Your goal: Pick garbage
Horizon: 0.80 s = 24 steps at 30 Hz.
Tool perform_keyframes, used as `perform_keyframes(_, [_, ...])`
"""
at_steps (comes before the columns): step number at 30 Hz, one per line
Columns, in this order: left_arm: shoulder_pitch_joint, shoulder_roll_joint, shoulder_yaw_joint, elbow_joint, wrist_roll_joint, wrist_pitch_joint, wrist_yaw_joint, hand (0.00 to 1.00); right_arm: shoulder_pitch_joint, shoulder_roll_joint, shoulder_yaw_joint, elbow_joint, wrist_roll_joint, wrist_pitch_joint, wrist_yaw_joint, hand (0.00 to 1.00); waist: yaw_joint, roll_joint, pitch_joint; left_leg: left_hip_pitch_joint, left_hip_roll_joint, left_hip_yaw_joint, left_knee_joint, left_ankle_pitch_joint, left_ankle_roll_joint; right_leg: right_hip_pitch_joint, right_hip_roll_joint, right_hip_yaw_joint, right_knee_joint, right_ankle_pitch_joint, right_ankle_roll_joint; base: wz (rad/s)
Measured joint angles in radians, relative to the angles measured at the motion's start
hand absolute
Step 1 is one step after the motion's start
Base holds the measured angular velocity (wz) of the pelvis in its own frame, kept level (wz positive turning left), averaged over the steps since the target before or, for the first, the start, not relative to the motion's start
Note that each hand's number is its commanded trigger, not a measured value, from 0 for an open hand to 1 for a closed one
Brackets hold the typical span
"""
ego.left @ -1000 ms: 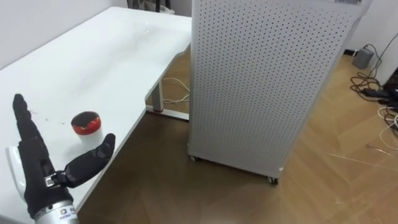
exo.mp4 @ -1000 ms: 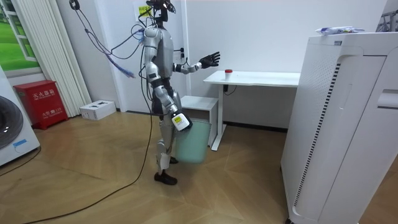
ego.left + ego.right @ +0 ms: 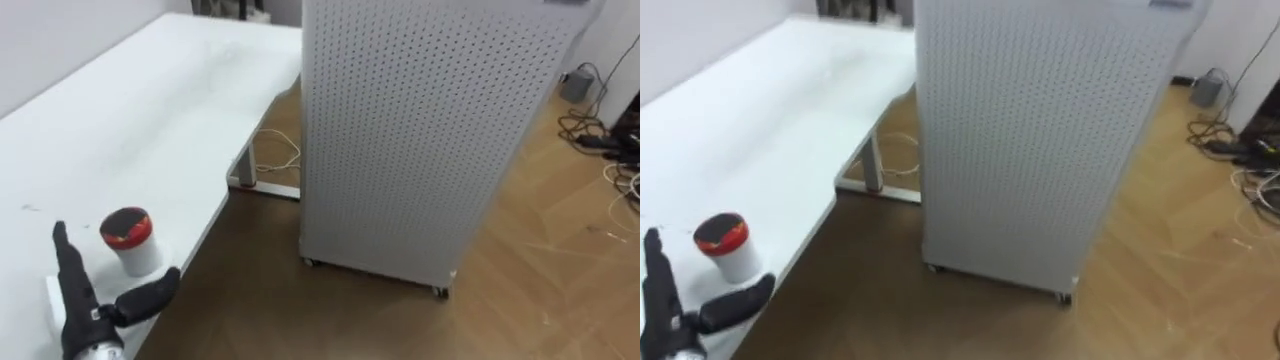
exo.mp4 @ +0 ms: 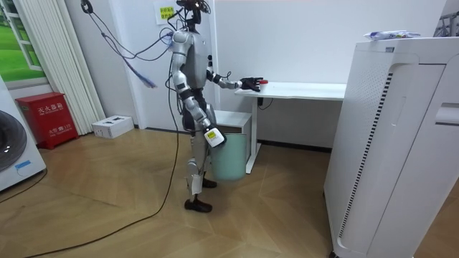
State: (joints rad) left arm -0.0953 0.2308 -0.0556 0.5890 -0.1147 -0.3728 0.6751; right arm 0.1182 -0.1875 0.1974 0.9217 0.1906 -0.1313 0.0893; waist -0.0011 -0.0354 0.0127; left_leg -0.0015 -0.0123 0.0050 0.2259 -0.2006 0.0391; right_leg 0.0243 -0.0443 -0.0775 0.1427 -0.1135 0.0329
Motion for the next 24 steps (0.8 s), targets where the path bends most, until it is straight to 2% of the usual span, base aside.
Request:
perform_keyframes(4, [-0.003,0.006,0.005,0.038,-0.014,0.000,0.012,0.00,-0.001,0.000,0.004,0.000,0.000,0.001,-0.002,1.00,-0.023,-0.014,0.0000,0.005,0.000,0.006,-0.009,-0.001,0.001,-0.006,0.003,-0.012,0.015,0.002,-0.003,-0.09])
perform_keyframes(8, [-0.019,0.021,0.013,0.055,-0.050,-0.001,0.015,0.00,0.001,0.000,0.006,0.000,0.000,0.002,-0.002,1.00,-0.026,-0.026,-0.0008,0.008,0.002,0.007,-0.005,-0.001,0.000,-0.009,0.006,-0.012,0.027,0.002,-0.004,0.00])
perform_keyframes(14, [-0.053,0.026,0.013,0.099,-0.091,-0.009,0.016,0.00,0.000,0.000,0.021,0.000,-0.002,0.002,-0.001,1.00,-0.017,-0.023,-0.0019,0.008,0.003,0.007,-0.004,-0.001,0.000,-0.012,0.006,-0.025,0.026,0.002,-0.004,0.00])
perform_keyframes(24, [-0.063,0.027,0.017,0.100,-0.092,-0.002,0.010,0.00,-0.001,0.000,0.028,0.000,0.000,0.002,-0.002,1.00,-0.017,-0.011,-0.0007,0.007,0.005,0.009,-0.011,-0.002,-0.001,-0.021,0.007,-0.035,0.026,0.002,-0.004,0.00])
